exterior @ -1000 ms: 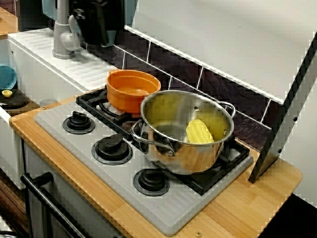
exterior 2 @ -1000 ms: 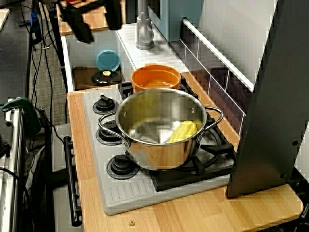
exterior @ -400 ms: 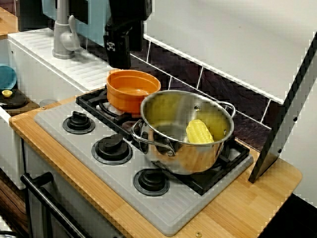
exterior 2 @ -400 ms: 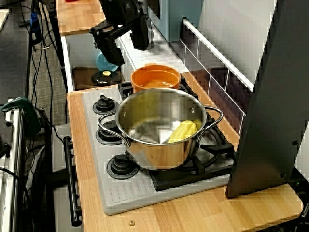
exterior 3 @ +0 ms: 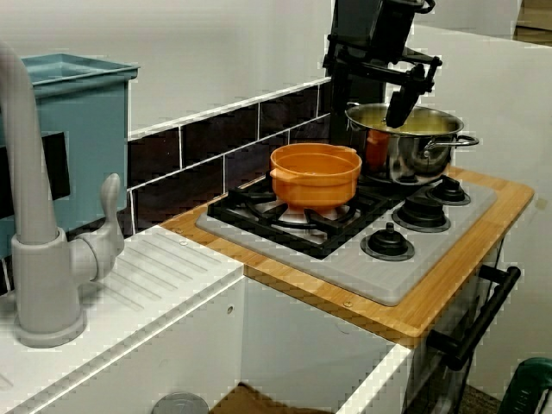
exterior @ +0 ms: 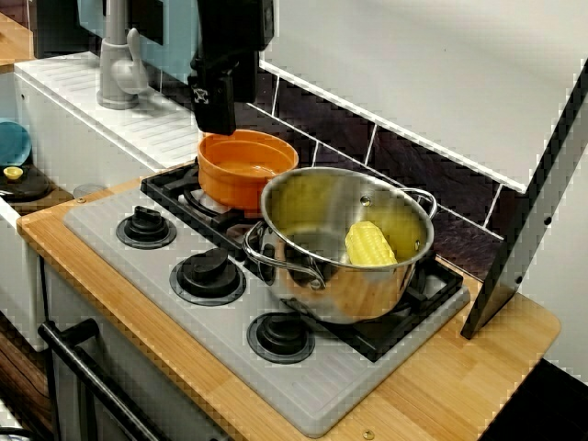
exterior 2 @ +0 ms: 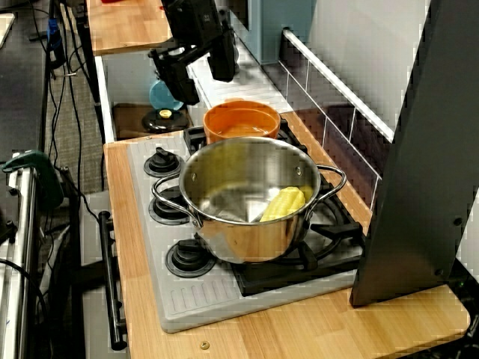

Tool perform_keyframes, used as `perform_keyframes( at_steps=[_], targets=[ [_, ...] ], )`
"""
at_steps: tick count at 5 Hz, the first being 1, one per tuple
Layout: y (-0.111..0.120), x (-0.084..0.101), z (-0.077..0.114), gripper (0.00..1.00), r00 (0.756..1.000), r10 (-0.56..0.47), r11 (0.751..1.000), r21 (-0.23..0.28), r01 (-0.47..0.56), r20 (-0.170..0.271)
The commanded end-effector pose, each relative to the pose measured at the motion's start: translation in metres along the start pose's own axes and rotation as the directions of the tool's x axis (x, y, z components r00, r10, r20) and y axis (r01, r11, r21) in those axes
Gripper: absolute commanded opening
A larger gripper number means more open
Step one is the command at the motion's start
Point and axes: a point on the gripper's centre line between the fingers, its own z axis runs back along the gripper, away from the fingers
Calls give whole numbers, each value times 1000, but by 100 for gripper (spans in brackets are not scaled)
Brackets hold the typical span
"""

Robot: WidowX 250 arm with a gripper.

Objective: Lift pot from stove

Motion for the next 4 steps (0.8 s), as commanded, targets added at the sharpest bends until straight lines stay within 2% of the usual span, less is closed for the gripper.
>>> perform_keyframes(
  at_steps=[1,4],
  targets=[
    [9,6,-5,100,999,34,998,54,-34,6],
    [8,9,-29,100,998,52,994,93,-50,-20]
  ],
)
